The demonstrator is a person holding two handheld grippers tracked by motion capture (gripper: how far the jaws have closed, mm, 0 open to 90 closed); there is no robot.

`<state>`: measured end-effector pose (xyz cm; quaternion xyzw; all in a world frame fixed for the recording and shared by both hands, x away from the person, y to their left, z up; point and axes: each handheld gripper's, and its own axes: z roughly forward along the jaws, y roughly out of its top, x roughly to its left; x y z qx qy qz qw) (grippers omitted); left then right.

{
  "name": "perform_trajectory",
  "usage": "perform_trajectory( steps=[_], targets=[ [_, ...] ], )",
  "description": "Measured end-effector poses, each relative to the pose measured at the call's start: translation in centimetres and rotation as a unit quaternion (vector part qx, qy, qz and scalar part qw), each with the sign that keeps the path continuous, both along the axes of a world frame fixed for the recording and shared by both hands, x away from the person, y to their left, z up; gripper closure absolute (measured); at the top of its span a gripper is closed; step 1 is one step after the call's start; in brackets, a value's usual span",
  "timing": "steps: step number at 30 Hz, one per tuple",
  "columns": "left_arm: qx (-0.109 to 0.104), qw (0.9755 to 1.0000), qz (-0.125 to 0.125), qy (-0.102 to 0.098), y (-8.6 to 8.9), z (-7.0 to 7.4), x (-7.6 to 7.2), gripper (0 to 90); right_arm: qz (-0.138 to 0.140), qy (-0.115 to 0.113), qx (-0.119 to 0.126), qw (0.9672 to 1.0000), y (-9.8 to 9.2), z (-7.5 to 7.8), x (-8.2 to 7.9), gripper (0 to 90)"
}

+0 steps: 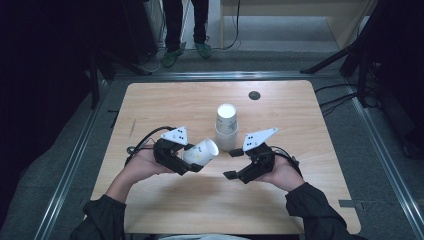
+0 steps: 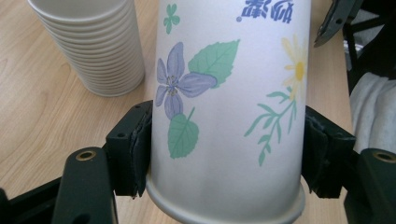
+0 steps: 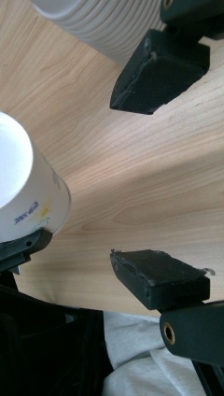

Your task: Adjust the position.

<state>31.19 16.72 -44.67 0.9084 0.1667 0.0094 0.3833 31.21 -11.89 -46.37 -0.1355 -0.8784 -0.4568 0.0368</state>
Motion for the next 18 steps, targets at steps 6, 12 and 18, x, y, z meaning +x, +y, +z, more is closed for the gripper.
perform_trajectory(
  steps=[6, 12, 18],
  targets=[
    [0.027, 0.9996, -0.011, 0.002, -0.9, -0.4, 0.3, 29.3, -0.016, -0.005, 0.001, 0.9999, -0.4, -0.4, 0.5, 23.4],
    [0.058, 0.998, -0.024, 0.003, -2.0, -0.9, 0.0, 29.0, -0.004, -0.013, -0.004, 0.9999, -0.3, -0.7, 0.5, 24.0],
    [0.075, 0.9962, -0.044, 0.0, -2.6, -1.1, -0.4, 29.2, 0.007, -0.018, -0.003, 0.9998, 0.0, -0.6, 0.4, 24.0]
  ],
)
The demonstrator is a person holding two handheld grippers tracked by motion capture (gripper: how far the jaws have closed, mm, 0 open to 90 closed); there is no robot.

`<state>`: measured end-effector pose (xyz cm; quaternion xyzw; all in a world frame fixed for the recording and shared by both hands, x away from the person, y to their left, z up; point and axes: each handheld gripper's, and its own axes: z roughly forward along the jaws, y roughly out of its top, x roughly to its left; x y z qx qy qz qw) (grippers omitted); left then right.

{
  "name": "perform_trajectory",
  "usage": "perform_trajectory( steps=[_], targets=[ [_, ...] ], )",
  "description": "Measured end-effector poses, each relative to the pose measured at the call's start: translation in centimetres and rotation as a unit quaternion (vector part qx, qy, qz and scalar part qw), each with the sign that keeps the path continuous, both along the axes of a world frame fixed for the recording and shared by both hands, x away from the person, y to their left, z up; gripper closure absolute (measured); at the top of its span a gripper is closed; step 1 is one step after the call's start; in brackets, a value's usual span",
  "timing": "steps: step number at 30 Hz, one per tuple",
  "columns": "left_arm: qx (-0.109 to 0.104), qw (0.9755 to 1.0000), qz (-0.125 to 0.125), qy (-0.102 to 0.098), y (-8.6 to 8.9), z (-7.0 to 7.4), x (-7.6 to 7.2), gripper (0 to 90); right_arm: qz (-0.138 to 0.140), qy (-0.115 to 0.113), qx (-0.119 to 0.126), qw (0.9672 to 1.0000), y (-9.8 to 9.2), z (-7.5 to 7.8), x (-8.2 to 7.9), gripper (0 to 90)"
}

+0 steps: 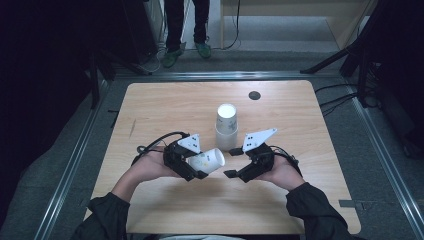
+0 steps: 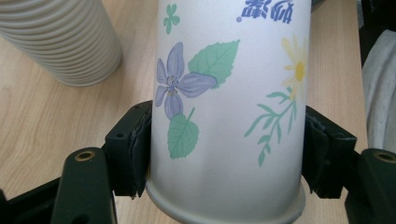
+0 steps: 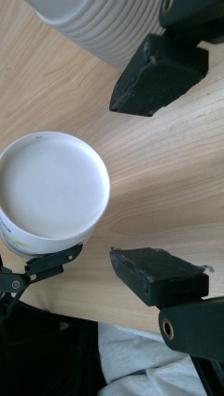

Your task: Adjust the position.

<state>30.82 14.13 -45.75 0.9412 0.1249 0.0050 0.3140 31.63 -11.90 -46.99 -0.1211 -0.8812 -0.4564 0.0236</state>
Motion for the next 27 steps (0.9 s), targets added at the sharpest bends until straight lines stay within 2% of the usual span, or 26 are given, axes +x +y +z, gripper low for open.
perform_trajectory(
  steps=[4, 5, 11, 17, 21, 27],
  targets=[
    [0.015, 0.9999, -0.004, 0.007, -0.4, -0.1, -0.1, 29.4, 0.016, 0.001, 0.001, 0.9999, 0.2, 0.0, -0.2, 25.1],
    [0.019, 0.9998, -0.008, 0.008, -0.6, -0.1, -0.1, 29.6, 0.025, 0.0, 0.004, 0.9997, 0.4, -0.1, -0.4, 25.1],
    [0.027, 0.9989, -0.036, 0.007, -1.7, -0.1, -0.6, 29.5, 0.032, -0.002, 0.003, 0.9995, 1.0, -0.1, -0.5, 25.1],
    [0.033, 0.998, -0.051, 0.02, -2.5, -0.5, -0.9, 29.4, 0.048, -0.005, 0.0, 0.9988, 1.4, -0.2, -0.9, 25.1],
    [0.033, 0.9973, -0.058, 0.03, -2.9, -0.7, -0.9, 28.7, 0.064, -0.019, -0.005, 0.9977, 1.9, -0.3, -1.2, 29.8],
    [0.031, 0.9971, -0.065, 0.023, -2.8, -0.8, -1.0, 26.6, 0.077, -0.02, -0.017, 0.9967, 2.2, -0.1, -1.4, 34.3]
  ],
)
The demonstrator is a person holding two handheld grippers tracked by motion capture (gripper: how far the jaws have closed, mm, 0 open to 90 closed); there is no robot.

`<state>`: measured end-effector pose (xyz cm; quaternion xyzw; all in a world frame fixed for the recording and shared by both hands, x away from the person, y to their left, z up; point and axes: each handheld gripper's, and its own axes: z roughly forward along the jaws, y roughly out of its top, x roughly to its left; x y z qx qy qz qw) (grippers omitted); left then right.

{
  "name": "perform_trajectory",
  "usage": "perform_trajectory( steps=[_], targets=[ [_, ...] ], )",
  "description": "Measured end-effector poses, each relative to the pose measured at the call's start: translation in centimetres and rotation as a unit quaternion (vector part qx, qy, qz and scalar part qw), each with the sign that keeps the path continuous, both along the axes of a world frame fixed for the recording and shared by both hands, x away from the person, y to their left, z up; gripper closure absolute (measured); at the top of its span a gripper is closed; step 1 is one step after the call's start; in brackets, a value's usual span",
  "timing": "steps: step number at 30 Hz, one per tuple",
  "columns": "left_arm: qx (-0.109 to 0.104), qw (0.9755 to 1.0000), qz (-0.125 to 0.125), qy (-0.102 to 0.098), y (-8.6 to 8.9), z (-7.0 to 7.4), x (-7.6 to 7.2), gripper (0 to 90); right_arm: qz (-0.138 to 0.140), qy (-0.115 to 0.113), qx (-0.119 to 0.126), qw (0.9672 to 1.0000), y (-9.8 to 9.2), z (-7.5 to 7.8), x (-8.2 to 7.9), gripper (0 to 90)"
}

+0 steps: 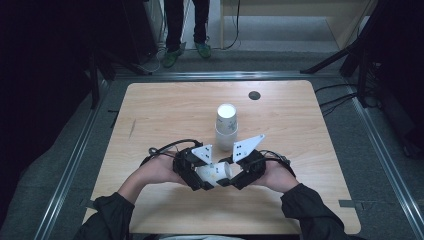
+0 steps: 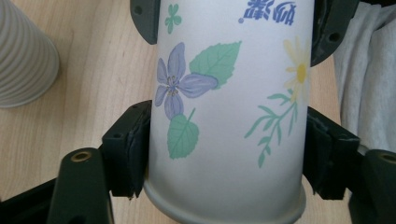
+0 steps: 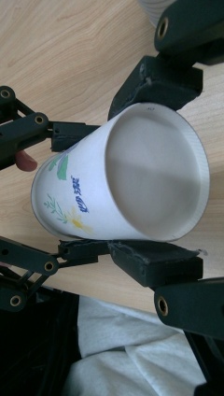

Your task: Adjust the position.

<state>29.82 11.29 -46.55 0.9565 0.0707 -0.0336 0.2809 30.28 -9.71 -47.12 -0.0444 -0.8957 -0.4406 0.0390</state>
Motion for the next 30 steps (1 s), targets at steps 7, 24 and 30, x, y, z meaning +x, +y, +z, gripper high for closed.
perform_trajectory(
  steps=[7, 24, 30],
  targets=[
    [-0.034, 0.9993, 0.017, -0.008, 0.4, 0.4, 0.1, 7.5, -0.009, 0.01, 0.01, 0.9999, -0.7, 0.5, 0.3, 34.6],
    [-0.134, 0.9839, 0.118, -0.004, 3.6, 0.7, -0.2, 7.8, -0.005, 0.038, 0.074, 0.9965, -2.0, 2.2, 2.1, 34.6],
    [-0.167, 0.9767, 0.134, -0.01, 3.8, 0.7, -1.1, 8.4, 0.012, 0.048, 0.08, 0.9956, -1.2, 2.1, 2.6, 34.6]
  ],
)
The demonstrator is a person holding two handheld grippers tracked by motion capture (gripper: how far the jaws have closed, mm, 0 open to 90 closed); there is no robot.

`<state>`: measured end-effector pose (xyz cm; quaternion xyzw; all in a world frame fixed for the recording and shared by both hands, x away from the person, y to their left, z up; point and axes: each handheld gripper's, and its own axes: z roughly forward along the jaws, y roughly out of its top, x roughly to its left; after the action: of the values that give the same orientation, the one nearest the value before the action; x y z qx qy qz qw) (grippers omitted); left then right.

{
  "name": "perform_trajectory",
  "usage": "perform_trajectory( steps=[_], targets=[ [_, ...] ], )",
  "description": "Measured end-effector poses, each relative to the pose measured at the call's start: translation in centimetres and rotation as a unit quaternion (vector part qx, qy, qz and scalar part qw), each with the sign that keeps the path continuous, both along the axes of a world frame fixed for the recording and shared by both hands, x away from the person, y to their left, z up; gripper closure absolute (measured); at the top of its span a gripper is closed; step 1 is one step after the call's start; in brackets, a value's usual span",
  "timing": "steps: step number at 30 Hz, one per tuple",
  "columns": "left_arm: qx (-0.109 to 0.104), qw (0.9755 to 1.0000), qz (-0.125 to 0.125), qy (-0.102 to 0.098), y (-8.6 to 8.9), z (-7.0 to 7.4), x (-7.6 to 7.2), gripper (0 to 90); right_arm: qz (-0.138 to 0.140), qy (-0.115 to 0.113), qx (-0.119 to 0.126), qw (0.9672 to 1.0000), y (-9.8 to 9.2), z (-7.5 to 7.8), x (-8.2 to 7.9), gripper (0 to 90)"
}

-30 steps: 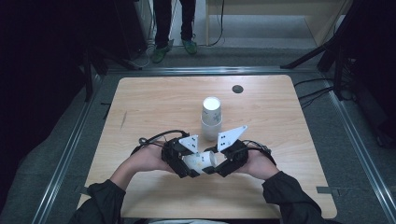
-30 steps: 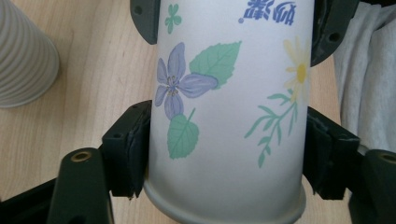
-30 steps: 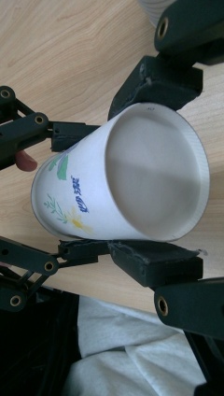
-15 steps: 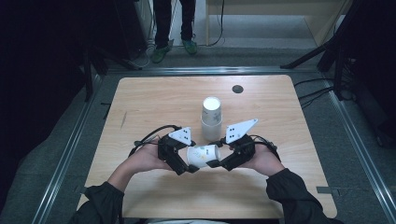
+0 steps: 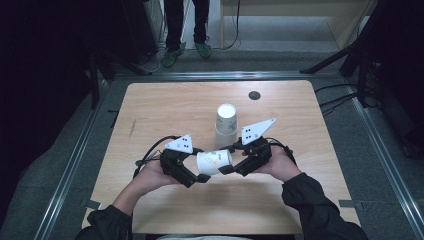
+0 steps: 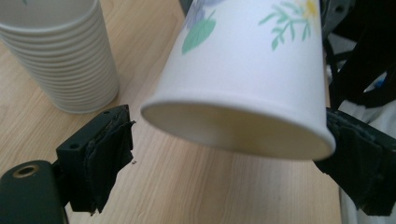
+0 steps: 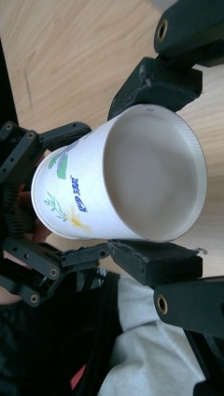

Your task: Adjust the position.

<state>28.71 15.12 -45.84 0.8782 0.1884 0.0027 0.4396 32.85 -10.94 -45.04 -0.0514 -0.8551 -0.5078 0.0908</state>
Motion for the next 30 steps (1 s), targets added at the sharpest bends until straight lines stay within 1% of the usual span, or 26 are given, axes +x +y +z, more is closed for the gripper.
perform_trajectory(
  steps=[2, 4, 6, 8, 10, 12, 13, 15, 17, 18, 20, 22, 23, 24, 27, 28, 29, 30],
  targets=[
    [-0.012, 0.9999, 0.003, -0.005, 0.0, 0.1, -0.4, 8.8, 0.01, 0.008, 0.006, 0.9999, 0.3, 0.0, 0.1, 34.6],
    [-0.02, 0.9997, 0.002, -0.012, 0.1, 0.2, -0.7, 13.7, 0.017, 0.011, 0.011, 0.9997, 0.5, 0.0, 0.2, 34.6],
    [-0.029, 0.9994, 0.005, -0.017, 0.3, 0.3, -1.0, 13.8, 0.025, 0.018, 0.019, 0.9994, 0.8, 0.2, 0.3, 34.6],
    [-0.04, 0.999, 0.009, -0.016, 0.7, 0.5, -1.1, 14.4, 0.028, 0.019, 0.022, 0.9992, 0.8, 0.1, 0.4, 34.6],
    [-0.045, 0.9987, 0.014, -0.017, 0.9, 0.5, -1.1, 16.7, 0.032, 0.025, 0.026, 0.9988, 0.9, 0.2, 0.5, 34.6],
    [-0.055, 0.9984, 0.01, -0.014, 1.1, 0.5, -1.1, 21.4, 0.033, 0.028, 0.029, 0.9986, 1.0, 0.2, 0.5, 34.7],
    [-0.058, 0.9982, 0.009, -0.012, 1.2, 0.5, -1.1, 21.4, 0.033, 0.028, 0.029, 0.9986, 1.0, 0.2, 0.5, 34.7],
    [-0.057, 0.9983, 0.005, -0.008, 1.3, 0.4, -1.1, 22.4, 0.035, 0.029, 0.027, 0.9986, 1.0, 0.2, 0.5, 34.9],
    [-0.052, 0.9986, 0.003, -0.009, 1.3, 0.4, -1.1, 23.4, 0.036, 0.029, 0.025, 0.9986, 1.0, 0.2, 0.4, 34.9],
    [-0.051, 0.9987, 0.002, -0.007, 1.3, 0.4, -1.0, 24.5, 0.035, 0.025, 0.022, 0.9988, 1.0, 0.2, 0.4, 35.0],
    [-0.051, 0.9987, 0.001, -0.006, 1.2, 0.5, -1.0, 25.0, 0.034, 0.026, 0.021, 0.9989, 1.0, 0.2, 0.3, 34.8],
    [-0.05, 0.9987, 0.002, -0.006, 1.2, 0.6, -1.0, 25.6, 0.032, 0.019, 0.024, 0.999, 1.0, 0.3, 0.2, 34.1],
    [-0.049, 0.9988, 0.002, -0.006, 1.3, 0.6, -1.0, 25.6, 0.03, 0.018, 0.025, 0.9991, 1.0, 0.3, 0.2, 31.6],
    [-0.047, 0.9989, 0.003, -0.004, 1.3, 0.6, -1.0, 25.7, 0.027, 0.016, 0.024, 0.9992, 1.1, 0.3, 0.2, 27.2],
    [-0.038, 0.9992, 0.007, -0.006, 1.4, 0.5, -1.0, 25.6, 0.012, 0.008, 0.008, 0.9999, 1.2, 0.3, 0.1, 18.8],
    [-0.035, 0.9993, 0.011, -0.006, 1.6, 0.5, -1.0, 25.6, -0.001, 0.003, 0.0, 1.0, 1.2, 0.3, 0.1, 17.0],
    [-0.033, 0.9993, 0.014, -0.004, 1.6, 0.5, -0.9, 25.6, -0.004, -0.002, -0.01, 0.9999, 1.2, 0.2, 0.0, 17.0],
    [-0.03, 0.9994, 0.016, -0.004, 1.7, 0.5, -0.9, 25.6, -0.003, -0.003, -0.013, 0.9999, 1.2, 0.2, 0.0, 17.0]
  ],
)
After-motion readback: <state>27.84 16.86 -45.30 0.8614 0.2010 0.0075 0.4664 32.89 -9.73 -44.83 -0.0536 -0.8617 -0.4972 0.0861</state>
